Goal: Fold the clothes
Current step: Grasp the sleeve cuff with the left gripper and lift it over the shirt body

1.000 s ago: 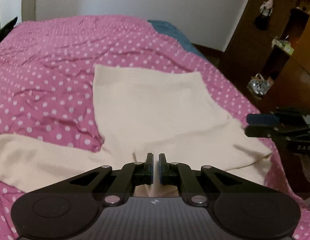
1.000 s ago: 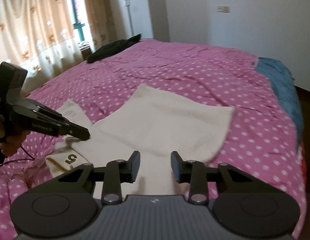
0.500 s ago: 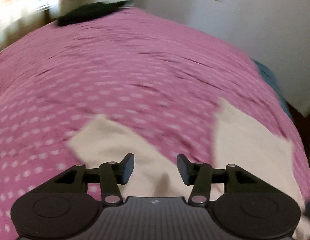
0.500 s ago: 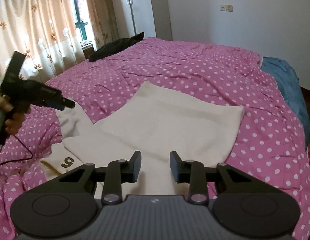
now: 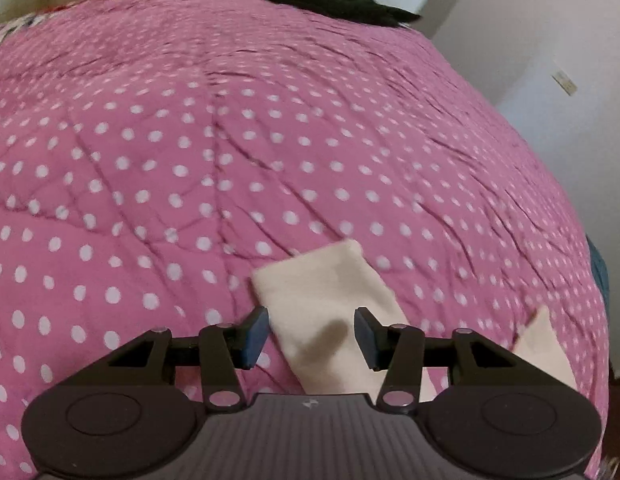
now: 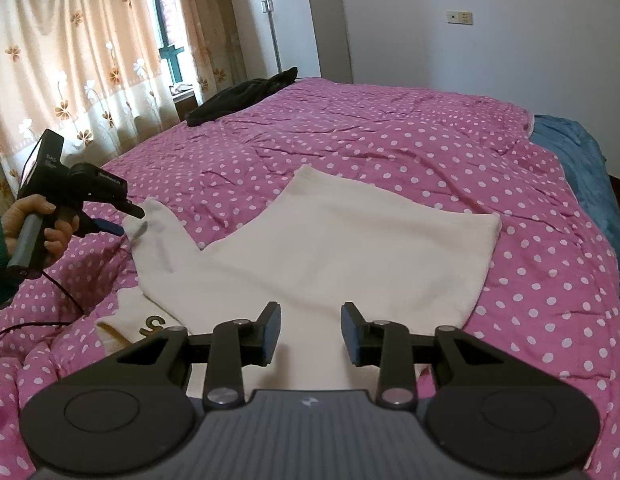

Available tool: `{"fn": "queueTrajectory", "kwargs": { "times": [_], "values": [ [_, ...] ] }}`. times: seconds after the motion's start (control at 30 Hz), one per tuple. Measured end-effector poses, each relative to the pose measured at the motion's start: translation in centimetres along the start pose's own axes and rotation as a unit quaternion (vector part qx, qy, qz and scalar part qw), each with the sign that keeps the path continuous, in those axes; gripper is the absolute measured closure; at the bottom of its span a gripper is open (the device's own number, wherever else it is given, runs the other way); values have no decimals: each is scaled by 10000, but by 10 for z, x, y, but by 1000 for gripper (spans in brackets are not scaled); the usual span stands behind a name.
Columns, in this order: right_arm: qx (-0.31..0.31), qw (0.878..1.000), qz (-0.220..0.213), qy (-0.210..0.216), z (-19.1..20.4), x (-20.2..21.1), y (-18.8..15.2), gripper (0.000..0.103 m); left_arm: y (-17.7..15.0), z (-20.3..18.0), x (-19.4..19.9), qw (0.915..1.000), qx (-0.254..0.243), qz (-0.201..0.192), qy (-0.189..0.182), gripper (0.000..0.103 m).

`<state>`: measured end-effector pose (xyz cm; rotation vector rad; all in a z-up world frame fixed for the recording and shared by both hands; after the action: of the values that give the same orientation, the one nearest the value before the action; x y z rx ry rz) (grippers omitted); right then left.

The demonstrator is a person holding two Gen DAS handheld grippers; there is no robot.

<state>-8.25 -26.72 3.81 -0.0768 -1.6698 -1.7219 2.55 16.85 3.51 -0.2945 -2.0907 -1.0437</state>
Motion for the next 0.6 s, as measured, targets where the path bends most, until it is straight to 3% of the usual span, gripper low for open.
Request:
{"fn": "queueTrajectory", "kwargs": {
  "times": [0.23,0.33,0.4,0.6],
  "values": [
    [21,10000,-10,28,4,0,0,66,0,8,-12,9998,108,-10,137,54],
    [18,10000,-30,8,4,1,0,66,1,1,-8,10000,5,-94,-10,71],
    [19,10000,-37,-13,4,3,0,66,3,-5,-2,9997,-91,-179,-137,92],
    [-17,9999,-110,-85,2,11,1,66,7,-24,16,9970,-379,-432,-521,99]
  ]
}}
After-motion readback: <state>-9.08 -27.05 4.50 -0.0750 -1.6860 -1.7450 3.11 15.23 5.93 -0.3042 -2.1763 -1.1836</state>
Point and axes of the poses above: each gripper's, at about its wrist camera, not at the fingertips, and x roughly against the way its jaws point, z to its left, y to its top, the point moved 3 cm from there along -x, roughly the way its jaws point, and after that the axes turned 9 degrees about -z, right-handed, at the moved point
